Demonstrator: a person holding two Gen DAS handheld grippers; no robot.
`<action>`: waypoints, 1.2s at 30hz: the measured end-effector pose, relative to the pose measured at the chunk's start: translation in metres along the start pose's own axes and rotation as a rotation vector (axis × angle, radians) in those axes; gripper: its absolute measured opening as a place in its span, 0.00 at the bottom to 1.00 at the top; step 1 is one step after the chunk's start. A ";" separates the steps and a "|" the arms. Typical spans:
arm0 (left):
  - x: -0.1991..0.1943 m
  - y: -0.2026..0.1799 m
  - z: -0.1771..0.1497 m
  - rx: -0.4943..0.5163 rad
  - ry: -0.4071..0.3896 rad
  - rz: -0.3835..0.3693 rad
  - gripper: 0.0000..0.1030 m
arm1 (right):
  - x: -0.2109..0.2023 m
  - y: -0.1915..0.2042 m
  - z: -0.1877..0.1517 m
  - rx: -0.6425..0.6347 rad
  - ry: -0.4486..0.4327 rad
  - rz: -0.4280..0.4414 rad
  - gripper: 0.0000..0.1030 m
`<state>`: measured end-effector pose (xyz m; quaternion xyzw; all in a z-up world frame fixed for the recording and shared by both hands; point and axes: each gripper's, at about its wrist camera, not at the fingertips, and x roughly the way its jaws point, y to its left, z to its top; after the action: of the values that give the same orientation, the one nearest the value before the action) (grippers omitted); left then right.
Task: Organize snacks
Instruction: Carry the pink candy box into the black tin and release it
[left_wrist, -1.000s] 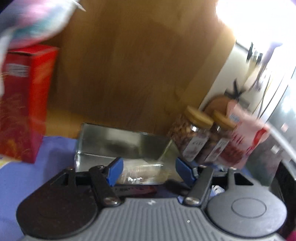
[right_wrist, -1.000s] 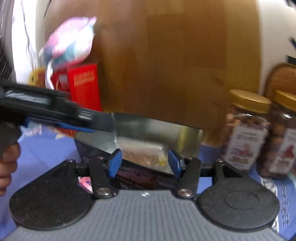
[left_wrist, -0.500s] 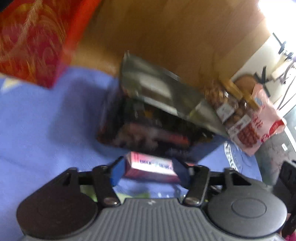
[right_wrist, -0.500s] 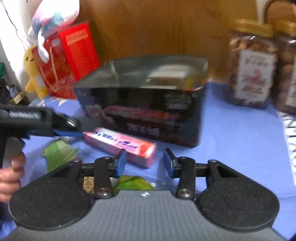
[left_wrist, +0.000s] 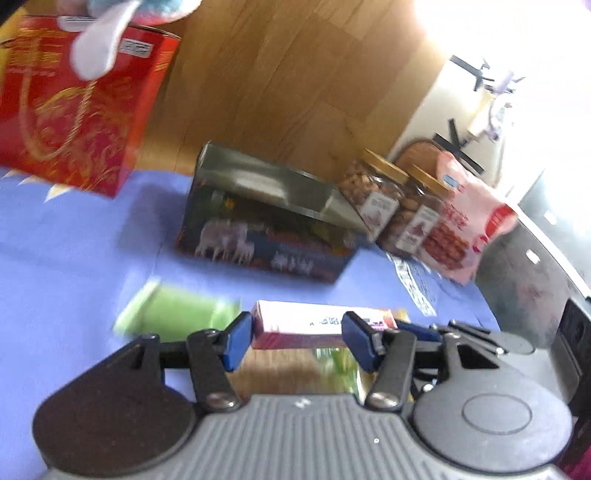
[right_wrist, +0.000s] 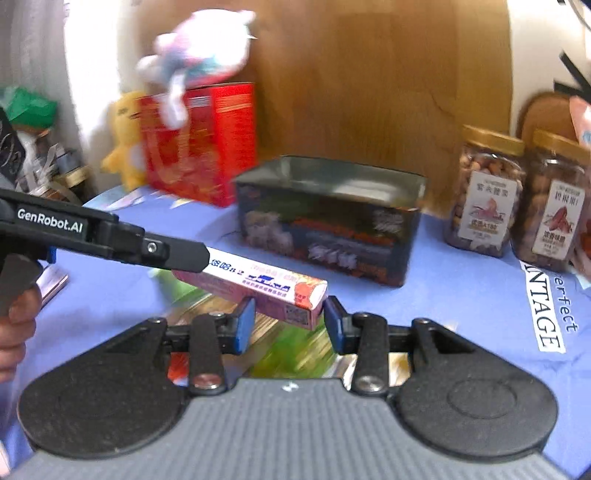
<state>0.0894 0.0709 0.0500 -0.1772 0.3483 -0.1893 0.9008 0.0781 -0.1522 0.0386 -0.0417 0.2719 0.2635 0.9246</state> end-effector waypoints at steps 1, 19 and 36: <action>-0.009 0.000 -0.011 0.001 0.000 0.006 0.51 | -0.005 0.007 -0.006 -0.024 -0.001 0.015 0.42; -0.040 0.021 -0.066 -0.071 0.056 0.058 0.62 | -0.009 0.041 -0.053 -0.162 0.120 0.056 0.52; -0.019 -0.021 0.000 0.066 -0.040 0.040 0.60 | -0.004 0.022 -0.002 -0.151 -0.039 -0.023 0.43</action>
<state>0.0717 0.0615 0.0701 -0.1441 0.3273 -0.1790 0.9166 0.0633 -0.1360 0.0404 -0.1095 0.2326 0.2734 0.9269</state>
